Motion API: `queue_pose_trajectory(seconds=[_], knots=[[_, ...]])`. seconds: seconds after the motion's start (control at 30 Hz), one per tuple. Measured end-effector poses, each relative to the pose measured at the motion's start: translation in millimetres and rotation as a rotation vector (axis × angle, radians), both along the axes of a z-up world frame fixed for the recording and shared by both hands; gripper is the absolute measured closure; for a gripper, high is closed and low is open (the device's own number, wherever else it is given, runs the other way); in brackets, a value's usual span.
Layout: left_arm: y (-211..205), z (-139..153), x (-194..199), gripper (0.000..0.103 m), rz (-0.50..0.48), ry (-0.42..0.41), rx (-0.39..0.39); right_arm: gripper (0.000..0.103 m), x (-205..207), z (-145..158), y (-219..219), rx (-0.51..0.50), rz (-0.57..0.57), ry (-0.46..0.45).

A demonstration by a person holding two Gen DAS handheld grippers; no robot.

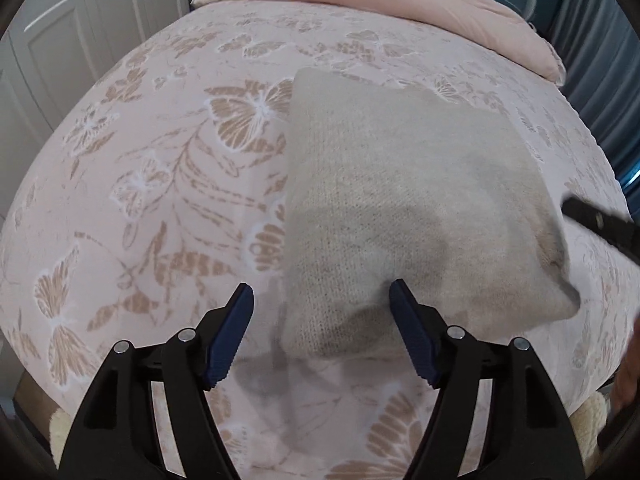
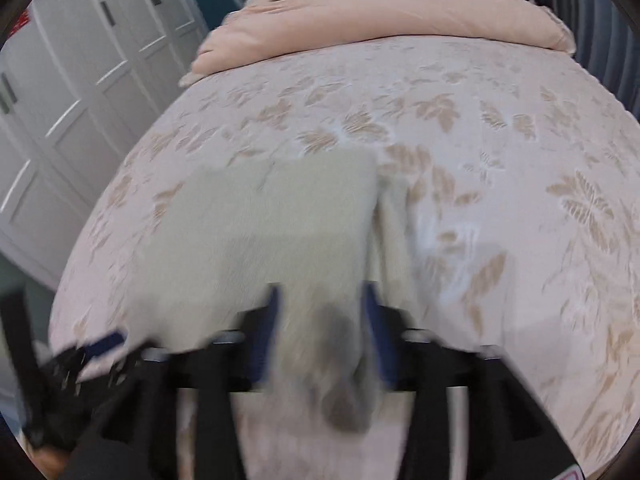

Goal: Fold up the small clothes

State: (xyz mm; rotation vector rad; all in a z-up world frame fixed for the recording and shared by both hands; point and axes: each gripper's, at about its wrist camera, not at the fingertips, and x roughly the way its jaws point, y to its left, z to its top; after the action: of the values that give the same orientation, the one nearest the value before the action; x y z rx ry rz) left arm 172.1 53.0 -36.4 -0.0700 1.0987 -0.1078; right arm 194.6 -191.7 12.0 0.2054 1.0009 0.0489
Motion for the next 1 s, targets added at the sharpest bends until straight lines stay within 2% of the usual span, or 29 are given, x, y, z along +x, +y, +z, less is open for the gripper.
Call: queue_pose_trajectory(seconds=[0.03, 0.1, 0.13, 0.17, 0.23, 0.3, 0.37, 0.4, 0.47, 0.53, 0.6, 0.67, 0.73, 0.77, 0.8, 0.83, 0.87, 0.97, 1.0], knots=[[0.3, -1.6, 0.9, 0.034, 0.008, 0.007, -0.004, 0.05, 13.1, -12.0, -2.5, -0.002, -0.008, 0.041], [-0.5, -1.6, 1.0, 0.034, 0.011, 0.005, -0.003, 0.065, 35.1, -39.8, -4.1, 0.036, 0.004, 0.129], [-1.4, -1.5, 1.5, 0.034, 0.005, 0.004, 0.004, 0.091, 38.1, -43.7, -3.8, 0.05, 0.021, 0.134], [-1.9, -1.4, 2.0, 0.034, 0.002, 0.004, 0.007, 0.091, 40.5, -38.3, -3.3, 0.073, 0.042, 0.114], [-1.1, -1.9, 3.6, 0.034, -0.002, 0.005, 0.002, 0.092, 34.2, -12.4, -13.7, 0.126, 0.012, 0.01], [-1.8, -4.0, 5.9, 0.033, -0.009, 0.008, -0.005, 0.093, 27.6, -2.7, -26.0, 0.157, -0.022, -0.06], [-5.0, -7.0, 7.9, 0.031, -0.014, 0.01, -0.01, 0.092, 36.4, -35.3, -36.0, 0.119, -0.058, 0.042], [-7.5, -8.9, 9.3, 0.031, -0.019, 0.015, -0.008, 0.092, 41.3, -66.8, -37.6, 0.117, -0.043, 0.147], [-13.0, -10.4, 9.7, 0.031, -0.028, 0.016, 0.009, 0.091, 38.2, -60.4, -35.1, 0.103, -0.027, 0.105], [-14.2, -9.5, 8.0, 0.031, -0.032, 0.005, 0.026, 0.091, 28.1, -31.6, -32.3, 0.129, -0.05, 0.055], [-11.6, -9.7, 7.7, 0.031, -0.025, 0.005, 0.018, 0.091, 9.9, -0.6, -25.6, 0.1, -0.037, -0.043], [-9.8, -10.5, 8.6, 0.03, -0.016, 0.012, 0.006, 0.091, -5.6, 16.6, -20.4, 0.086, -0.014, -0.091], [-10.5, -9.7, 9.0, 0.03, -0.01, 0.013, 0.009, 0.091, -14.7, -1.0, -11.5, 0.081, 0.029, -0.024], [-11.6, -9.1, 8.7, 0.03, -0.01, 0.011, 0.015, 0.097, -14.8, -16.1, -8.9, 0.058, 0.041, 0.025], [-12.8, -8.4, 8.3, 0.03, -0.01, 0.01, 0.019, 0.099, -15.6, -44.4, -9.8, 0.032, 0.057, 0.109], [-14.3, -6.8, 7.5, 0.032, -0.012, 0.01, 0.02, 0.099, -19.4, -59.9, -11.2, 0.04, 0.065, 0.139], [-15.0, -4.6, 6.1, 0.032, -0.013, 0.011, 0.023, 0.099, -24.1, -57.9, -13.2, 0.053, 0.052, 0.119], [-13.6, 4.6, -1.7, 0.032, -0.019, -0.012, 0.023, 0.097, -38.1, -21.1, -18.3, 0.094, 0.006, 0.037], [-13.0, 5.9, -4.9, 0.032, -0.02, -0.012, 0.019, 0.097, -39.5, -17.4, -18.7, 0.093, 0.01, 0.026]])
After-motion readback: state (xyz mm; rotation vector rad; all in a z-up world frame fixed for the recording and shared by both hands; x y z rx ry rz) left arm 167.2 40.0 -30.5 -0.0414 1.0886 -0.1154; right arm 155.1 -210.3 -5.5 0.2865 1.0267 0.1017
